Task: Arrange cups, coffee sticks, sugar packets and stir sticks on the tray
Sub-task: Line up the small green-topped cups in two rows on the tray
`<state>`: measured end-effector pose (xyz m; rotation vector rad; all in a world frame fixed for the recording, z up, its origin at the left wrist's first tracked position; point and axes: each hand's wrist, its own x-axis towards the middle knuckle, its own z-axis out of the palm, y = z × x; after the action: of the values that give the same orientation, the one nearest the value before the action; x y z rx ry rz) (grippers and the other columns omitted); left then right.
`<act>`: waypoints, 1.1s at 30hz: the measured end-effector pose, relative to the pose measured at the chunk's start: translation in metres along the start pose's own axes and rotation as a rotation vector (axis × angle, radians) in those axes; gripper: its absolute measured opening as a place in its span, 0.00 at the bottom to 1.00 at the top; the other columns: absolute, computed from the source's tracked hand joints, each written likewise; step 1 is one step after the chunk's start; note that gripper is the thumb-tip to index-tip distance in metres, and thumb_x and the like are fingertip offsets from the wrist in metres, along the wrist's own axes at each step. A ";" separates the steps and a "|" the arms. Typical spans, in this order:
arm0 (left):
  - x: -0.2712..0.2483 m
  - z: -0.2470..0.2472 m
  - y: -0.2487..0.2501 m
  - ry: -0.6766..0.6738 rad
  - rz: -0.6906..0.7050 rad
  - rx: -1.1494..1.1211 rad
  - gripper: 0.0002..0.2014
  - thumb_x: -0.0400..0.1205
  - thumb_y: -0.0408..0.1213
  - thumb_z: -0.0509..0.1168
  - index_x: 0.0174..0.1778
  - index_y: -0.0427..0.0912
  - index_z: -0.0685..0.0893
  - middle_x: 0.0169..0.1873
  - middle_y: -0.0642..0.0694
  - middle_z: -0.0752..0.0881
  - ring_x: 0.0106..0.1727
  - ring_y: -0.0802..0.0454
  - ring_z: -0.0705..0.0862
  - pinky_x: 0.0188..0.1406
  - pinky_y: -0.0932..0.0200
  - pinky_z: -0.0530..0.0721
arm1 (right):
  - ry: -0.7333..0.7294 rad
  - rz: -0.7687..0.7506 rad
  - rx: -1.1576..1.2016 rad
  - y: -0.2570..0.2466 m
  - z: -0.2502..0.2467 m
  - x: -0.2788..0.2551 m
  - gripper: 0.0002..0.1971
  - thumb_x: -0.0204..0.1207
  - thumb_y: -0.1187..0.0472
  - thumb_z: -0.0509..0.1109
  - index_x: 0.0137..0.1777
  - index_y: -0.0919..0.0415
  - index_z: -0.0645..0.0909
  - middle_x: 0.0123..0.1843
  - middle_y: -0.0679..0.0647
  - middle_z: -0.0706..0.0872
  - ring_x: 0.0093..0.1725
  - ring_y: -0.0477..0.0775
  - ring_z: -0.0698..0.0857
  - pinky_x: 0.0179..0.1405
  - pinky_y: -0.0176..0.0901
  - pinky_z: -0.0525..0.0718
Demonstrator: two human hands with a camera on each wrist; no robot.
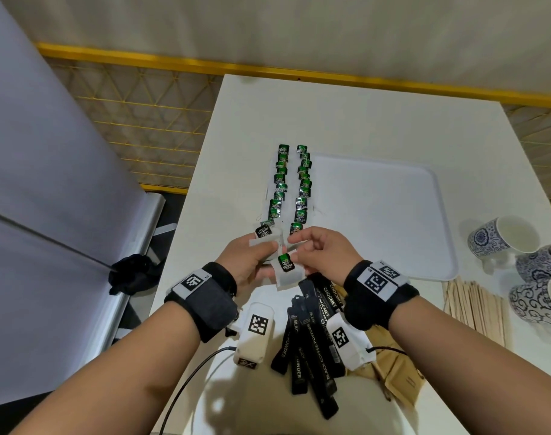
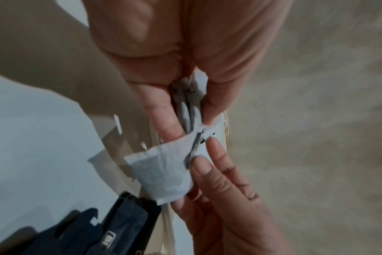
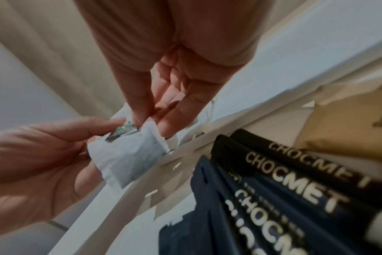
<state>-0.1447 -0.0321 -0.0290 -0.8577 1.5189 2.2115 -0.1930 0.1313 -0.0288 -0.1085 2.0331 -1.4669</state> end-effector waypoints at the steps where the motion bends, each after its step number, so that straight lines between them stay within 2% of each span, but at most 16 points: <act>1: 0.001 0.000 0.000 0.011 0.005 -0.011 0.11 0.82 0.23 0.62 0.60 0.31 0.80 0.50 0.33 0.87 0.44 0.42 0.89 0.38 0.50 0.91 | 0.001 0.005 -0.011 0.000 -0.001 0.000 0.12 0.72 0.71 0.74 0.47 0.51 0.85 0.39 0.59 0.87 0.37 0.58 0.84 0.44 0.52 0.87; 3: 0.001 -0.002 0.000 0.043 0.016 -0.025 0.09 0.81 0.23 0.63 0.56 0.32 0.81 0.49 0.33 0.88 0.43 0.44 0.89 0.39 0.50 0.91 | 0.044 0.014 -0.010 -0.003 -0.006 0.002 0.12 0.72 0.72 0.73 0.47 0.53 0.85 0.39 0.59 0.87 0.36 0.58 0.84 0.45 0.53 0.87; 6: 0.002 -0.010 0.000 0.102 0.012 -0.012 0.05 0.81 0.24 0.63 0.49 0.36 0.83 0.46 0.34 0.88 0.40 0.42 0.88 0.51 0.41 0.88 | 0.108 0.021 -0.001 -0.006 -0.016 0.006 0.12 0.73 0.73 0.72 0.46 0.54 0.85 0.36 0.56 0.84 0.30 0.53 0.82 0.39 0.46 0.87; 8: 0.003 -0.014 0.001 0.110 0.018 -0.034 0.06 0.80 0.23 0.63 0.48 0.35 0.83 0.45 0.33 0.87 0.39 0.41 0.86 0.56 0.37 0.85 | 0.097 0.023 -0.006 -0.007 -0.018 0.009 0.12 0.73 0.73 0.72 0.45 0.54 0.84 0.35 0.55 0.83 0.28 0.52 0.81 0.37 0.44 0.86; 10: 0.004 -0.017 0.003 0.107 0.019 -0.072 0.07 0.80 0.21 0.62 0.48 0.33 0.82 0.44 0.33 0.87 0.37 0.41 0.86 0.58 0.38 0.84 | 0.070 0.025 -0.005 -0.008 -0.017 0.012 0.11 0.74 0.73 0.72 0.45 0.54 0.84 0.36 0.55 0.83 0.29 0.52 0.81 0.39 0.46 0.87; 12: 0.006 -0.017 0.004 0.098 0.025 -0.074 0.08 0.80 0.20 0.60 0.49 0.32 0.82 0.42 0.33 0.87 0.36 0.43 0.85 0.59 0.40 0.82 | 0.051 0.033 0.023 -0.010 -0.016 0.015 0.11 0.74 0.73 0.72 0.47 0.56 0.84 0.35 0.54 0.82 0.29 0.51 0.81 0.38 0.44 0.87; 15: 0.008 -0.014 0.007 0.109 0.041 0.012 0.06 0.82 0.23 0.61 0.50 0.32 0.81 0.44 0.34 0.86 0.37 0.45 0.87 0.51 0.46 0.85 | 0.084 0.047 0.058 -0.008 -0.017 0.020 0.11 0.75 0.74 0.70 0.48 0.57 0.85 0.33 0.54 0.82 0.28 0.49 0.81 0.33 0.38 0.87; 17: 0.011 -0.011 0.008 0.107 0.040 0.043 0.06 0.82 0.24 0.61 0.52 0.33 0.81 0.46 0.35 0.86 0.40 0.45 0.88 0.39 0.55 0.88 | 0.140 0.063 0.001 -0.004 -0.018 0.025 0.13 0.76 0.74 0.68 0.46 0.54 0.84 0.34 0.54 0.82 0.28 0.50 0.81 0.35 0.40 0.86; 19: 0.013 -0.007 0.010 0.099 0.042 0.083 0.06 0.82 0.23 0.60 0.50 0.33 0.81 0.45 0.36 0.87 0.42 0.43 0.87 0.34 0.59 0.87 | 0.182 0.079 -0.053 0.000 -0.019 0.031 0.15 0.76 0.74 0.68 0.44 0.51 0.84 0.34 0.53 0.81 0.30 0.51 0.80 0.38 0.43 0.85; 21: 0.015 -0.005 0.010 0.078 0.033 0.125 0.06 0.82 0.23 0.60 0.45 0.34 0.81 0.40 0.38 0.88 0.43 0.40 0.85 0.40 0.54 0.85 | 0.203 0.080 -0.067 0.002 -0.021 0.034 0.14 0.76 0.73 0.68 0.43 0.51 0.83 0.34 0.52 0.81 0.31 0.51 0.80 0.39 0.44 0.85; 23: 0.015 -0.001 0.011 0.064 0.035 0.169 0.03 0.81 0.24 0.62 0.48 0.33 0.79 0.36 0.41 0.90 0.46 0.38 0.83 0.55 0.40 0.81 | 0.223 0.071 -0.046 0.003 -0.022 0.035 0.13 0.76 0.73 0.68 0.43 0.52 0.82 0.34 0.52 0.82 0.30 0.51 0.80 0.37 0.43 0.85; 25: 0.015 0.001 0.010 0.077 0.026 0.183 0.07 0.80 0.25 0.64 0.53 0.34 0.78 0.35 0.43 0.91 0.47 0.37 0.83 0.63 0.32 0.75 | 0.246 0.064 -0.023 0.004 -0.022 0.035 0.13 0.76 0.73 0.68 0.43 0.53 0.82 0.33 0.52 0.81 0.29 0.51 0.79 0.35 0.42 0.84; 27: 0.015 0.002 0.010 0.061 0.036 0.190 0.03 0.79 0.25 0.64 0.48 0.33 0.80 0.34 0.42 0.90 0.47 0.36 0.81 0.60 0.33 0.75 | 0.273 0.055 -0.016 0.004 -0.022 0.036 0.12 0.77 0.73 0.67 0.44 0.54 0.82 0.32 0.52 0.81 0.28 0.51 0.79 0.36 0.44 0.84; 29: 0.015 0.003 0.010 0.046 0.033 0.196 0.05 0.80 0.24 0.62 0.42 0.35 0.81 0.31 0.43 0.89 0.46 0.36 0.78 0.53 0.40 0.73 | 0.275 0.049 -0.023 0.005 -0.022 0.037 0.10 0.76 0.72 0.68 0.44 0.54 0.82 0.32 0.51 0.81 0.29 0.52 0.80 0.41 0.47 0.85; 31: 0.016 0.005 0.011 0.040 0.030 0.174 0.05 0.81 0.22 0.61 0.45 0.32 0.81 0.30 0.43 0.89 0.46 0.37 0.77 0.48 0.44 0.73 | 0.233 0.062 -0.063 0.007 -0.020 0.038 0.11 0.75 0.72 0.69 0.44 0.52 0.82 0.32 0.51 0.81 0.31 0.51 0.80 0.44 0.48 0.86; 33: 0.017 0.006 0.011 0.054 0.022 0.165 0.06 0.81 0.22 0.60 0.52 0.29 0.79 0.34 0.39 0.88 0.45 0.38 0.79 0.44 0.46 0.76 | 0.199 0.079 -0.112 0.011 -0.020 0.038 0.11 0.74 0.70 0.71 0.43 0.50 0.82 0.33 0.50 0.81 0.32 0.50 0.81 0.45 0.46 0.85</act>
<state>-0.1655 -0.0319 -0.0302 -0.8587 1.7164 2.0587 -0.2306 0.1363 -0.0507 0.0746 2.2520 -1.3608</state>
